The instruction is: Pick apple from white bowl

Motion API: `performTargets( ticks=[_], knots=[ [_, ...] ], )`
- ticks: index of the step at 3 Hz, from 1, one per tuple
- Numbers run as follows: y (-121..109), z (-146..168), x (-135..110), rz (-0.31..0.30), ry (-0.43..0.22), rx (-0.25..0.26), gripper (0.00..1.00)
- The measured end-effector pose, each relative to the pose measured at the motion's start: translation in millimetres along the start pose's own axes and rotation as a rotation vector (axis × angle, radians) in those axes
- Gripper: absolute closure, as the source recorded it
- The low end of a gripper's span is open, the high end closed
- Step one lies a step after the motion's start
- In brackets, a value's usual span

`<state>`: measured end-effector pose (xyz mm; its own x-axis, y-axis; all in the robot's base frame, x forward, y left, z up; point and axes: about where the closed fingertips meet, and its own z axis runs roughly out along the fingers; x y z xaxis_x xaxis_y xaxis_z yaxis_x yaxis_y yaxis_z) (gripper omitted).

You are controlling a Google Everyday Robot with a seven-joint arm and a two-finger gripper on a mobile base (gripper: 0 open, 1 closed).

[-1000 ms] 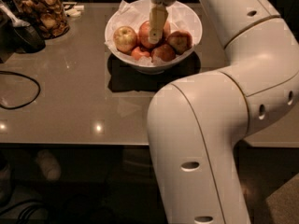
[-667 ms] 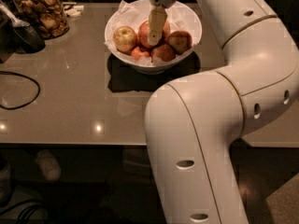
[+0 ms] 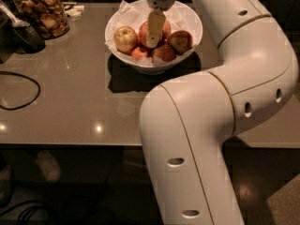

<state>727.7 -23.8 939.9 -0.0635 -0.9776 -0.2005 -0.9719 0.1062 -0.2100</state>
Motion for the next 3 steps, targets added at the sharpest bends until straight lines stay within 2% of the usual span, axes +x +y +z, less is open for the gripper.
performTargets(
  ticks=[3],
  knots=[
    [0.3, 14.2, 4.8, -0.002, 0.031, -0.027, 0.34]
  ],
)
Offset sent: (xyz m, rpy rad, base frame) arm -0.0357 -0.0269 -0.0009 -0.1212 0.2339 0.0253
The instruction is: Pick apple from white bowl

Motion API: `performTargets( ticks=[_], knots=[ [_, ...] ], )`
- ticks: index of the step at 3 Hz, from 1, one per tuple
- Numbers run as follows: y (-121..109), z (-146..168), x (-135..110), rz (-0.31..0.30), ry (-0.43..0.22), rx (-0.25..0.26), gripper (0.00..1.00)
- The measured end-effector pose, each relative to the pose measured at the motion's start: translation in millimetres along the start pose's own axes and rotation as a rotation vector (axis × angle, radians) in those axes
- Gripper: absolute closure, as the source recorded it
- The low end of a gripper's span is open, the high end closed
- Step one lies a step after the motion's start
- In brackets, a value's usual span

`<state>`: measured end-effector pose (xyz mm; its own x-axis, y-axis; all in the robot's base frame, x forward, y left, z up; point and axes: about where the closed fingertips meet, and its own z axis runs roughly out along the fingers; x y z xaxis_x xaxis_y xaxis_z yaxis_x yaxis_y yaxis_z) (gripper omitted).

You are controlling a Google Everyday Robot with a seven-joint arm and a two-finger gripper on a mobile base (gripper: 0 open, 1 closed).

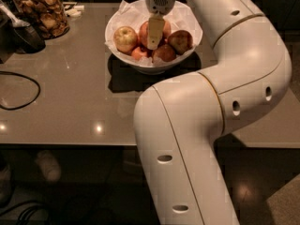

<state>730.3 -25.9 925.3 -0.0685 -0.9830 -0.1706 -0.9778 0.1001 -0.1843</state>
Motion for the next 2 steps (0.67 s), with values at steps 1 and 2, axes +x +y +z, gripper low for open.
performTargets(
  ticks=[1, 2],
  knots=[
    [-9.8, 3.6, -5.6, 0.000, -0.018, 0.033, 0.53],
    [-15.9, 6.3, -9.3, -0.001, -0.028, 0.051, 0.75]
  ],
)
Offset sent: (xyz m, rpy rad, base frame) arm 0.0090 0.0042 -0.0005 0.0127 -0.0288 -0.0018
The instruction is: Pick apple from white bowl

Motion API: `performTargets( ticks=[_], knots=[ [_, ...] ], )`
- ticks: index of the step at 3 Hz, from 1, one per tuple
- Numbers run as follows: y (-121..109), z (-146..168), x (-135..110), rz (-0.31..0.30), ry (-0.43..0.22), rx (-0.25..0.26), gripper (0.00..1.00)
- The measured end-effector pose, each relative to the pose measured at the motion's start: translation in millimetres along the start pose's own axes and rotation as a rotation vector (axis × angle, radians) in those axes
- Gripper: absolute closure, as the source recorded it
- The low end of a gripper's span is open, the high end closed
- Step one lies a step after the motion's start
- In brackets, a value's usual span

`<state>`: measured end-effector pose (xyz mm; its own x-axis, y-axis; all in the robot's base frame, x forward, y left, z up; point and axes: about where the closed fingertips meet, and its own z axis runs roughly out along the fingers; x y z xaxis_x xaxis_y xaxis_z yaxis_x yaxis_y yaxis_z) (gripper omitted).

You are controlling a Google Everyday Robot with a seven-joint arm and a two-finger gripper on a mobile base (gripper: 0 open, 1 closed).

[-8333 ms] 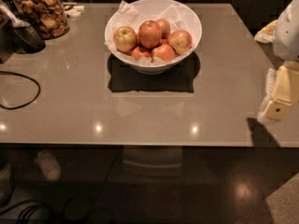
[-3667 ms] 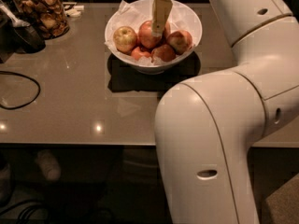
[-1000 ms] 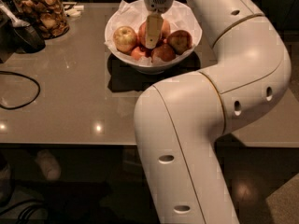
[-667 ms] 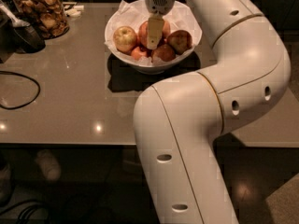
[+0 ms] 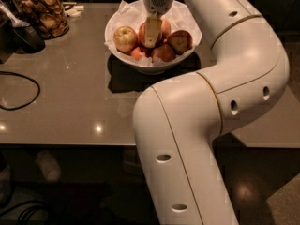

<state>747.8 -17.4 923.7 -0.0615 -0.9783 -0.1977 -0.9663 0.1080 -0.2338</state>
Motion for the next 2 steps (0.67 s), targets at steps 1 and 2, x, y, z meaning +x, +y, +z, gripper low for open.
performTargets(
  ticks=[1, 2],
  knots=[
    [0.1, -0.2, -0.1, 0.000, 0.000, 0.000, 1.00],
    [-2.4, -7.9, -5.0, -0.011, -0.004, 0.020, 1.00]
  ],
)
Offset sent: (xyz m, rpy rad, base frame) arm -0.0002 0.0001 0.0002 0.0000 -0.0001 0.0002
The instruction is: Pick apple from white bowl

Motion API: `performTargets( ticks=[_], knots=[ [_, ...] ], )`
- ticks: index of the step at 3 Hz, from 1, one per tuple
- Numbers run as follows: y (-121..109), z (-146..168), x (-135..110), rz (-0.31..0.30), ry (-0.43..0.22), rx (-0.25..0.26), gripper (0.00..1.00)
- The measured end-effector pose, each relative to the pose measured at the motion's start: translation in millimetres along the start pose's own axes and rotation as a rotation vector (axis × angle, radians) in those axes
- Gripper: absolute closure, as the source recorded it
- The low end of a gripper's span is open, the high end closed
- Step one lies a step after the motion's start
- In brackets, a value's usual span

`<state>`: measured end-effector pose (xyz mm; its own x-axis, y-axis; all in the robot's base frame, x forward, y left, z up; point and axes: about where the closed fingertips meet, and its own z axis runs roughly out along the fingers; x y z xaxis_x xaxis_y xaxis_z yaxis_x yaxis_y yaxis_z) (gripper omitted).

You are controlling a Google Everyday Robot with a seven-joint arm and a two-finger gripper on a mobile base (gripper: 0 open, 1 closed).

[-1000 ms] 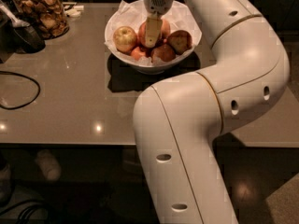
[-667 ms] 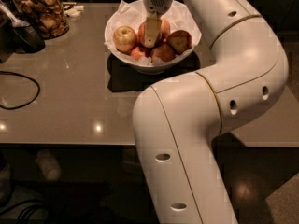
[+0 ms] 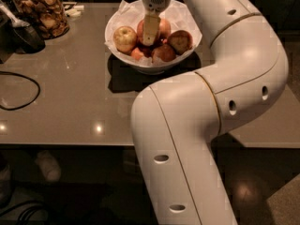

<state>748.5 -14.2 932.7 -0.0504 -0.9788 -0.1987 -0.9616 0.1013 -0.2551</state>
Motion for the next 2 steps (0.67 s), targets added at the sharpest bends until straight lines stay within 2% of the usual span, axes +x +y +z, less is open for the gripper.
performTargets(
  ticks=[2],
  knots=[
    [2.5, -33.7, -15.4, -0.014, -0.015, 0.035, 1.00]
  ],
)
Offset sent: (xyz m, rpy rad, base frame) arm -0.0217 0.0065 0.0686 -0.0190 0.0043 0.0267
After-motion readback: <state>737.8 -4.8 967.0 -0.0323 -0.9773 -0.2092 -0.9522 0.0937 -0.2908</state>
